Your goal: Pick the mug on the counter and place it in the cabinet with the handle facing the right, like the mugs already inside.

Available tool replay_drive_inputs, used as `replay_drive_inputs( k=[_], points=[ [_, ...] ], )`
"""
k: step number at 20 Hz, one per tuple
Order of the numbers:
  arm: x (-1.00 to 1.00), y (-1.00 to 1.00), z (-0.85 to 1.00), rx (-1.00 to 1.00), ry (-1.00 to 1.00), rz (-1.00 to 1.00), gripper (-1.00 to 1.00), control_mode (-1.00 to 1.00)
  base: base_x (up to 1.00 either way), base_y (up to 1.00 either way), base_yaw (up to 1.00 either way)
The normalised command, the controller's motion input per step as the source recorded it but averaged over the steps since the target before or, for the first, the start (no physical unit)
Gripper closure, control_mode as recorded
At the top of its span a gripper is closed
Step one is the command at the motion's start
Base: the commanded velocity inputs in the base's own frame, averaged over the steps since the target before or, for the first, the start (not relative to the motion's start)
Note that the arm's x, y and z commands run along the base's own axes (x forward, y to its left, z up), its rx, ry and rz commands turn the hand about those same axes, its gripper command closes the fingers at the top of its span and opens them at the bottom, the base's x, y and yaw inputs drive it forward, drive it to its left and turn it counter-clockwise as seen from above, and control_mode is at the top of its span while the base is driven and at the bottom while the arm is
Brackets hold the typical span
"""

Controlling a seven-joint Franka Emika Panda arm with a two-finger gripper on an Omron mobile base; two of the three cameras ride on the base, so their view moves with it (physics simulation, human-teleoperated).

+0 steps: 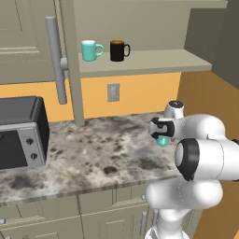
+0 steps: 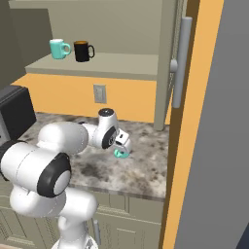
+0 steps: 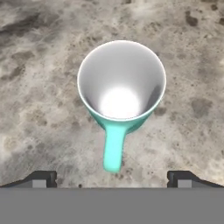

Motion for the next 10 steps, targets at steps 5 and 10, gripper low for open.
replay_drive_inputs(
  k=[5,10],
  points=[
    [0.19,0.0,-0.16,0.0,0.02,-0.01,-1.0,-1.0,0.0,0.0,0.0],
    [0.08,-0.04,-0.12,0.0,0.01,0.0,-1.0,-1.0,0.0,0.0,0.0]
  ],
)
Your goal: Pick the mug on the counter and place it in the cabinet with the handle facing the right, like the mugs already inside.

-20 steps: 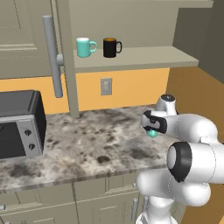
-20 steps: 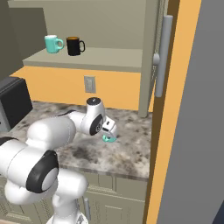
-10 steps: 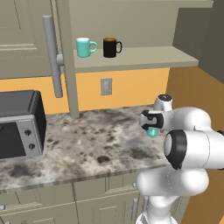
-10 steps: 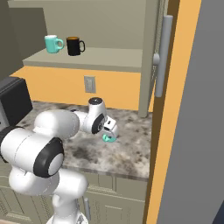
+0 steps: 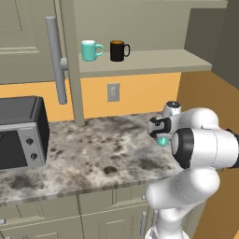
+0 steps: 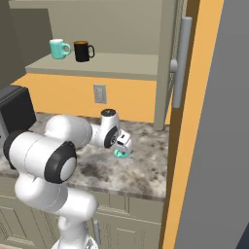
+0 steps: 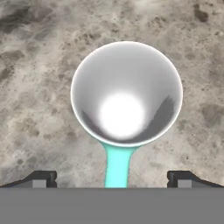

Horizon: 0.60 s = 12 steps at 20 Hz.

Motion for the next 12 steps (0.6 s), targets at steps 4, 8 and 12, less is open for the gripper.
replay_drive_inputs(
  k=[4,8,12],
  points=[
    [0.01,-0.01,-0.14,0.0,0.02,-0.01,1.0,-1.0,0.0,0.0,0.0],
    [0.0,0.0,-0.13,0.0,0.02,-0.01,1.0,-1.0,0.0,0.0,0.0],
    [0.0,0.0,-0.03,0.0,0.01,0.0,1.0,-1.0,0.0,0.0,0.0]
  ],
)
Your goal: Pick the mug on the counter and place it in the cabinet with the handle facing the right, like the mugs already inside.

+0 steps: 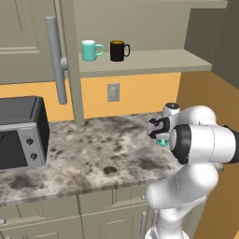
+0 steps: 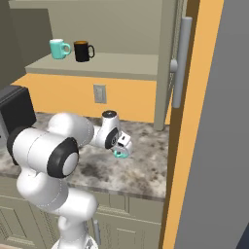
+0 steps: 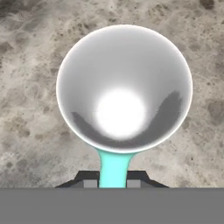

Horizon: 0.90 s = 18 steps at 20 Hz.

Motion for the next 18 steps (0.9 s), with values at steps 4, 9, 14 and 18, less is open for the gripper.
replay_drive_inputs(
  k=[4,9,14,18],
  points=[
    [0.0,0.0,0.0,0.02,0.0,0.0,1.0,-1.0,0.0,0.0,0.0],
    [-0.15,0.0,0.44,0.09,0.0,0.07,1.0,-1.0,0.0,0.0,0.0],
    [-0.21,0.0,0.84,0.11,0.0,0.17,1.0,-1.0,0.0,0.0,0.0],
    [-0.12,0.0,0.91,0.1,0.03,0.2,1.0,-1.0,0.0,0.0,0.0]
  ],
)
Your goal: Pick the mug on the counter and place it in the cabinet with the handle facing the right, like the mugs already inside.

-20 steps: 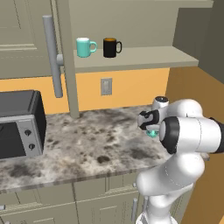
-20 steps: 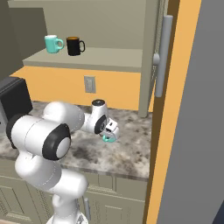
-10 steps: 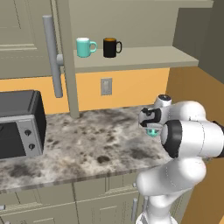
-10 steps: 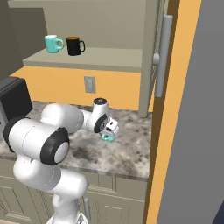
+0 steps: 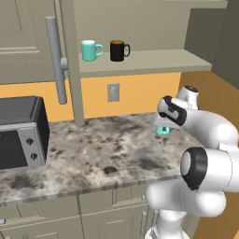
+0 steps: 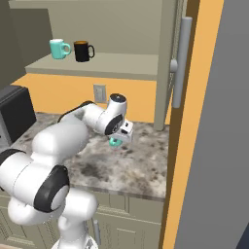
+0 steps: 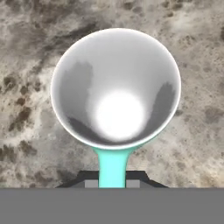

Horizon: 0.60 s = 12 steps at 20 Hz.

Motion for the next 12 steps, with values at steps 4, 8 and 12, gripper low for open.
replay_drive_inputs(
  k=[4,8,12],
  points=[
    [-0.27,0.1,0.79,0.01,0.0,0.2,1.0,-1.0,0.0,0.0,0.0],
    [-0.39,0.17,0.61,-0.06,0.0,0.18,1.0,-1.0,0.0,0.0,0.0],
    [-0.62,0.12,0.39,-0.07,-0.11,0.24,1.0,-1.0,0.0,0.0,0.0]
  ],
)
